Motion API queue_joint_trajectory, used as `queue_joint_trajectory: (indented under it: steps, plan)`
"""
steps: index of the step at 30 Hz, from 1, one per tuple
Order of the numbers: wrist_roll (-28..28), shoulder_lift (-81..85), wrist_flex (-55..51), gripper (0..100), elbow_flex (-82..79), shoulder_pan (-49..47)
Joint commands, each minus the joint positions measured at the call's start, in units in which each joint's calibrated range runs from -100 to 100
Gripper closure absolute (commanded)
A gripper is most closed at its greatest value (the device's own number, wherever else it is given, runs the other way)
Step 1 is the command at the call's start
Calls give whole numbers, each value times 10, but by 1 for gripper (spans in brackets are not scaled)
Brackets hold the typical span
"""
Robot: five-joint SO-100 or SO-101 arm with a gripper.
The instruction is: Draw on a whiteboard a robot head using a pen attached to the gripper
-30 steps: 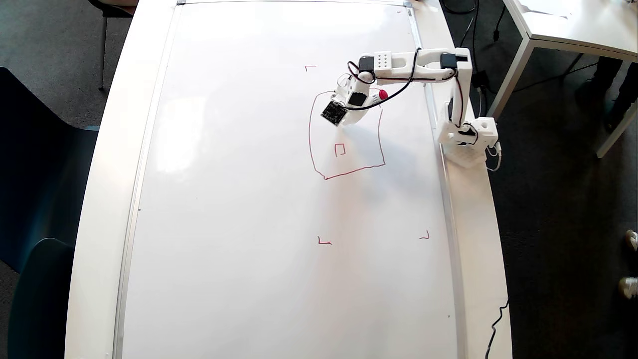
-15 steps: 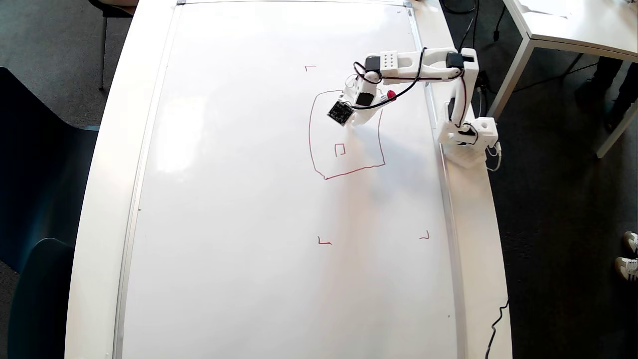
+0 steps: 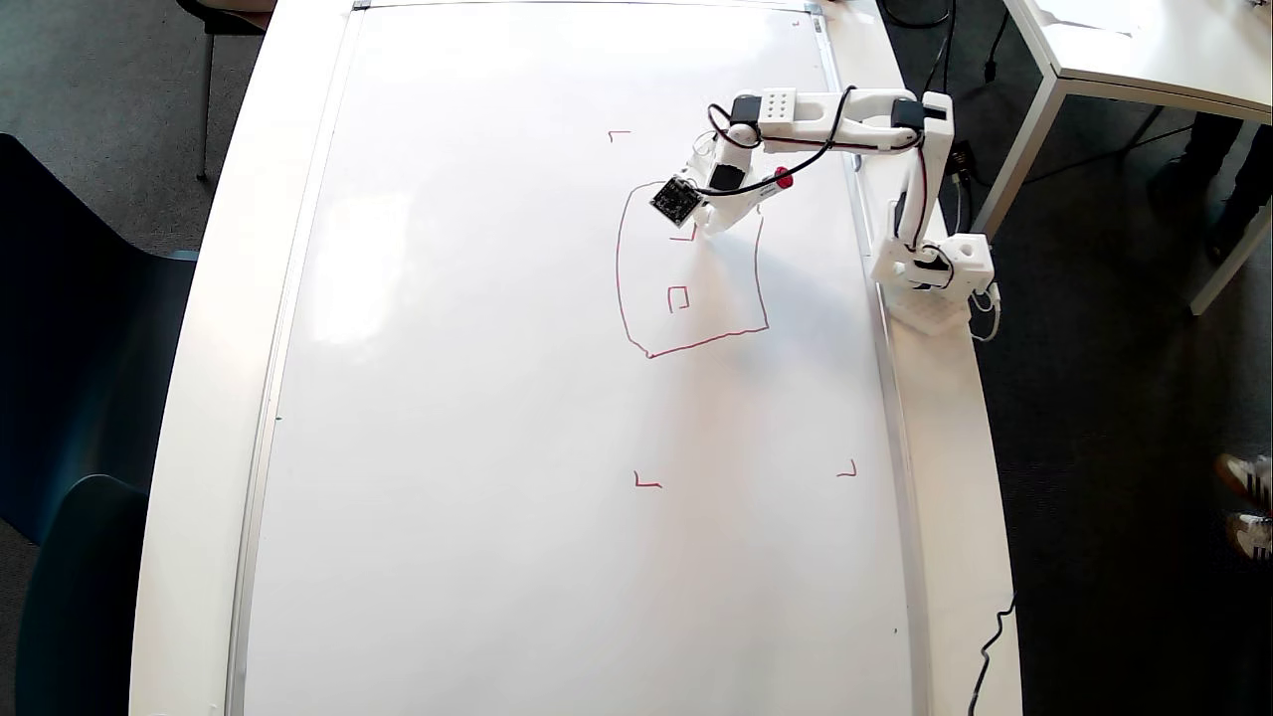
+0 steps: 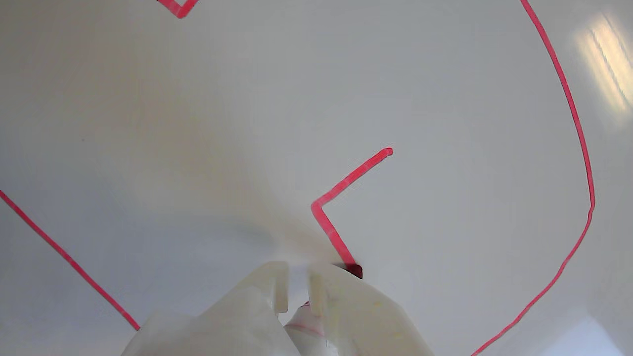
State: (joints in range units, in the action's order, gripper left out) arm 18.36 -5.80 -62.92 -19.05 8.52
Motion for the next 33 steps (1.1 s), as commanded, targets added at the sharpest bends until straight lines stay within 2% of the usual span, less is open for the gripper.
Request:
queue_joint_trajectory:
  steps: [1, 16, 33]
  plan:
    - [-1, 5, 0, 99, 17, 10]
    - [-14, -22, 77, 99, 28, 0]
    - [-8, -22, 73, 99, 26, -61]
